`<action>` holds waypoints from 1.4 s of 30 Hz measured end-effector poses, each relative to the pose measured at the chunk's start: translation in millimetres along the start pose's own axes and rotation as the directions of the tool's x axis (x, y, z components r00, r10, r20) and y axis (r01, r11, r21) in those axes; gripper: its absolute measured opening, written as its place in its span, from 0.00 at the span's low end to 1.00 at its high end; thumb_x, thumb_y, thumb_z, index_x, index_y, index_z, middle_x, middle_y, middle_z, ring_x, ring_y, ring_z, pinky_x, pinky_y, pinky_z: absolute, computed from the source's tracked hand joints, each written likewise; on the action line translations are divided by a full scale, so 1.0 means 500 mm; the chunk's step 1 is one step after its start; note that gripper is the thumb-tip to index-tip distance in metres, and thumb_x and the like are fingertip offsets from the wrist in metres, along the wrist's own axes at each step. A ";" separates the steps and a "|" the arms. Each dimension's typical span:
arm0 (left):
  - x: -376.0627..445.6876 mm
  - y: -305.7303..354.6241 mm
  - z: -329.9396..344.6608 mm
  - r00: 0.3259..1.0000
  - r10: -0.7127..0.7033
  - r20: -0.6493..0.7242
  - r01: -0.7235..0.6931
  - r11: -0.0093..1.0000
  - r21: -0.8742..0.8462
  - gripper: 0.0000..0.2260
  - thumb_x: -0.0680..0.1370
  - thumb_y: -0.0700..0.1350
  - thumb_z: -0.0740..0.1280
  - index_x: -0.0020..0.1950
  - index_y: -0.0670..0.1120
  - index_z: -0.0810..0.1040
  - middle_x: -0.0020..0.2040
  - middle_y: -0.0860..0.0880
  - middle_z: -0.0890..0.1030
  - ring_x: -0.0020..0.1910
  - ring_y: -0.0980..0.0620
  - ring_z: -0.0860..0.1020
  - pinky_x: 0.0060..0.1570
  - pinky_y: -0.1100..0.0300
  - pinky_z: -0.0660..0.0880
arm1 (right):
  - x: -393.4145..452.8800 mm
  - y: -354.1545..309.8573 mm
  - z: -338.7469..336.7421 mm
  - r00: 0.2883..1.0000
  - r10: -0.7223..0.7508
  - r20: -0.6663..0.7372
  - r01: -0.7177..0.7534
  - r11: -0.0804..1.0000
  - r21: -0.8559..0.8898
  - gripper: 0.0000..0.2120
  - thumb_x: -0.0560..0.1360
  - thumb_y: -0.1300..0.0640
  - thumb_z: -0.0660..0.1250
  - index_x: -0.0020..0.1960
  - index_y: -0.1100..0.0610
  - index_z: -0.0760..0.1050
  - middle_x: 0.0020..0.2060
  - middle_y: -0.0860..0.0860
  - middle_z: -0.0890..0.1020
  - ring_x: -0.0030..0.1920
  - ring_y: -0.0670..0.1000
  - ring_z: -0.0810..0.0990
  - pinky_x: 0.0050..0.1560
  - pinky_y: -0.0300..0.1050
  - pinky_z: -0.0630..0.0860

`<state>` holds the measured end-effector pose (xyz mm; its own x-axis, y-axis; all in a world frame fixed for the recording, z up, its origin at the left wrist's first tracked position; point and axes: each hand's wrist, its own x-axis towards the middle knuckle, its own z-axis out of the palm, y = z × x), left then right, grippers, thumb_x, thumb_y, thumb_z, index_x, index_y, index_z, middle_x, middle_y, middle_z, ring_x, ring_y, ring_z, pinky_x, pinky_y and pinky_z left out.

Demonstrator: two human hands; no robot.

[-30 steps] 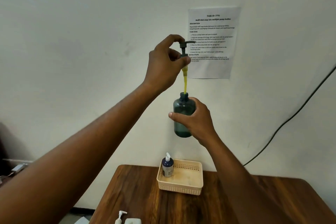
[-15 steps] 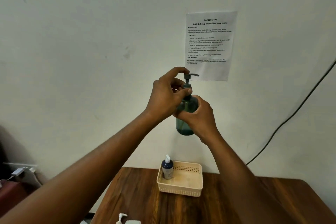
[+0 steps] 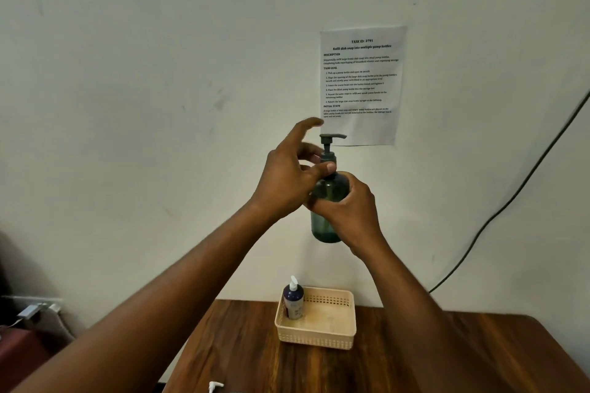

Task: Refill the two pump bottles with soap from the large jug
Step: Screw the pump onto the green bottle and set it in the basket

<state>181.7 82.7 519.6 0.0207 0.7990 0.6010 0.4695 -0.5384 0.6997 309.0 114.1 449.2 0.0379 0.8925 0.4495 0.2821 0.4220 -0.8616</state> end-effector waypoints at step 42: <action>0.049 0.046 -0.016 0.977 -0.060 0.204 0.113 0.959 -0.259 0.38 0.75 0.31 0.76 0.82 0.49 0.66 0.45 0.48 0.88 0.53 0.47 0.88 0.60 0.53 0.82 | -0.015 -0.045 -0.040 1.000 0.000 0.020 0.000 1.000 0.004 0.28 0.69 0.47 0.81 0.65 0.49 0.74 0.58 0.45 0.79 0.56 0.50 0.79 0.54 0.44 0.78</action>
<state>186.1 87.8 553.6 0.1724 0.8677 0.4663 0.2237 -0.4955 0.8393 321.4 94.8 469.8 0.0189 0.8953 0.4450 0.2784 0.4227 -0.8624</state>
